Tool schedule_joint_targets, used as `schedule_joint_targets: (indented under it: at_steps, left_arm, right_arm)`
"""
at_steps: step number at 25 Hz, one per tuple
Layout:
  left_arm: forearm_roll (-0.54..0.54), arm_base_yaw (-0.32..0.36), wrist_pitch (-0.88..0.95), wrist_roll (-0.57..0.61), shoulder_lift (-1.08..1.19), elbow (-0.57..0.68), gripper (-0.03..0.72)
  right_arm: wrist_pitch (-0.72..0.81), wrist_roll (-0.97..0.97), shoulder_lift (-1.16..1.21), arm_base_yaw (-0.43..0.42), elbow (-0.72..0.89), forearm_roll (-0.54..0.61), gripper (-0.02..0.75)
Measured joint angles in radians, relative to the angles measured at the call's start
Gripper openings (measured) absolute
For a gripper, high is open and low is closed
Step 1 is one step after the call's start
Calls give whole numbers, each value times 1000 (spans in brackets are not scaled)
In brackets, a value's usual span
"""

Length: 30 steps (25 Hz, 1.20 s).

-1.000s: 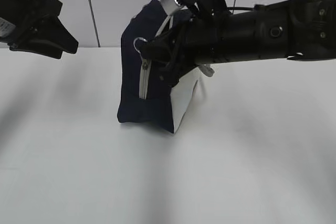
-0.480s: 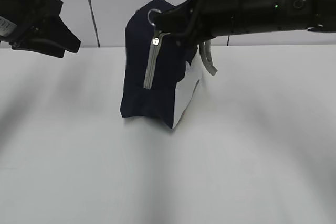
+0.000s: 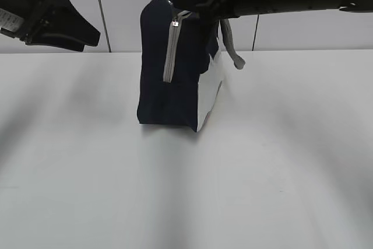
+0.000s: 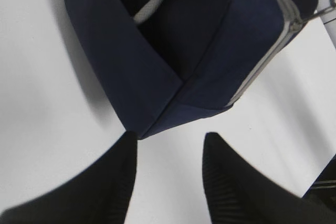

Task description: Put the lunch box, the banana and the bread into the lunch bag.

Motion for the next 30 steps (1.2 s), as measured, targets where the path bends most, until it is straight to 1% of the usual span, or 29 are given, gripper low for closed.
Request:
schedule_joint_targets:
  at_steps: [5, 13, 18, 22, 24, 28, 30]
  left_arm:
    - [-45, 0, 0, 55, 0, 0, 308]
    - [-57, 0, 0, 76, 1, 0, 308]
    - [-86, 0, -2, 129, 2, 0, 308]
    - [-100, 0, -31, 190, 2, 0, 308]
    - [-105, 0, -50, 205, 2, 0, 308]
    - [-152, 0, -42, 225, 20, 0, 314]
    - [-177, 0, -5, 282, 47, 0, 335]
  right_arm:
    - [-22, 45, 65, 0, -62, -27, -16]
    - [-47, 79, 79, 0, -145, -57, -16]
    - [-21, 132, 87, 0, -180, -122, -16]
    - [-33, 215, 100, 0, -186, -207, -16]
    - [-43, 255, 100, 0, -186, -250, -16]
    - [-59, 319, 102, 0, -186, -311, -16]
    - [-68, 329, 102, 0, -186, -322, -16]
